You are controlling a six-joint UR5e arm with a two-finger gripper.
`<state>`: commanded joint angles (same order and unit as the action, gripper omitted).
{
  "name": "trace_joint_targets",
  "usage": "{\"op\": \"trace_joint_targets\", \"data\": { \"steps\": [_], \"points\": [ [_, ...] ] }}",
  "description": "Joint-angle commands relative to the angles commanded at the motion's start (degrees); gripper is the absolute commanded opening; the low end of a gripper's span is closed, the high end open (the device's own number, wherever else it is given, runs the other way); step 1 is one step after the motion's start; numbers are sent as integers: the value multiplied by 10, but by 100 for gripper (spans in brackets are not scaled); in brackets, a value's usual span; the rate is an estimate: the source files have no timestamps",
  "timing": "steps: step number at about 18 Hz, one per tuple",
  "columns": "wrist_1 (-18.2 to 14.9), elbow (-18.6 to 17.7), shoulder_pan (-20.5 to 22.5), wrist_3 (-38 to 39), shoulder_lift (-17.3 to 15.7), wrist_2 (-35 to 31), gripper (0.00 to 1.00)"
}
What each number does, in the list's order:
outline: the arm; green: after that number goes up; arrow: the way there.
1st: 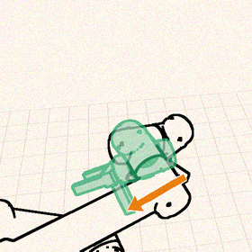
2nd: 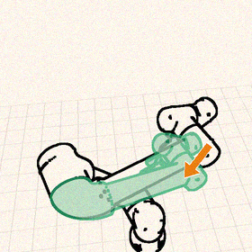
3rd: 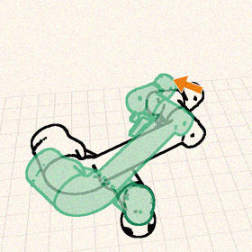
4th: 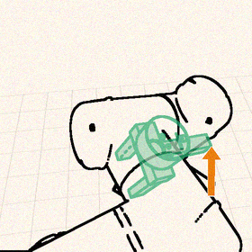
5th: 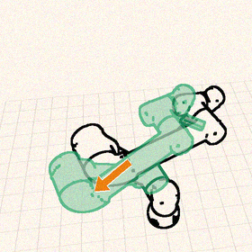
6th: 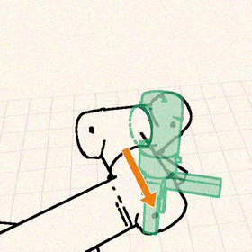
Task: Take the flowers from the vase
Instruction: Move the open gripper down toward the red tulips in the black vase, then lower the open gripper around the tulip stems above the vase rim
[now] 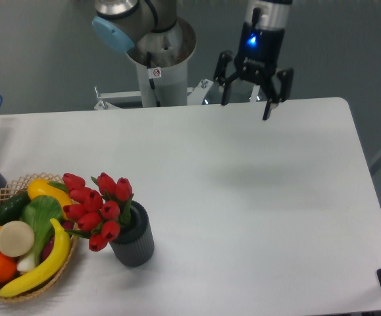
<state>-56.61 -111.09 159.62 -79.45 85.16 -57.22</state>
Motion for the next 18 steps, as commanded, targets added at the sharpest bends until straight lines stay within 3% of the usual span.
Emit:
{"op": "trace_joint_targets", "data": {
  "steps": [10, 15, 18],
  "points": [
    [104, -2, -108, 22, 69, 17, 100],
    [109, -16, -109, 18, 78, 79, 100],
    [108, -26, -73, 14, 54, 75, 100]
  ]
}}
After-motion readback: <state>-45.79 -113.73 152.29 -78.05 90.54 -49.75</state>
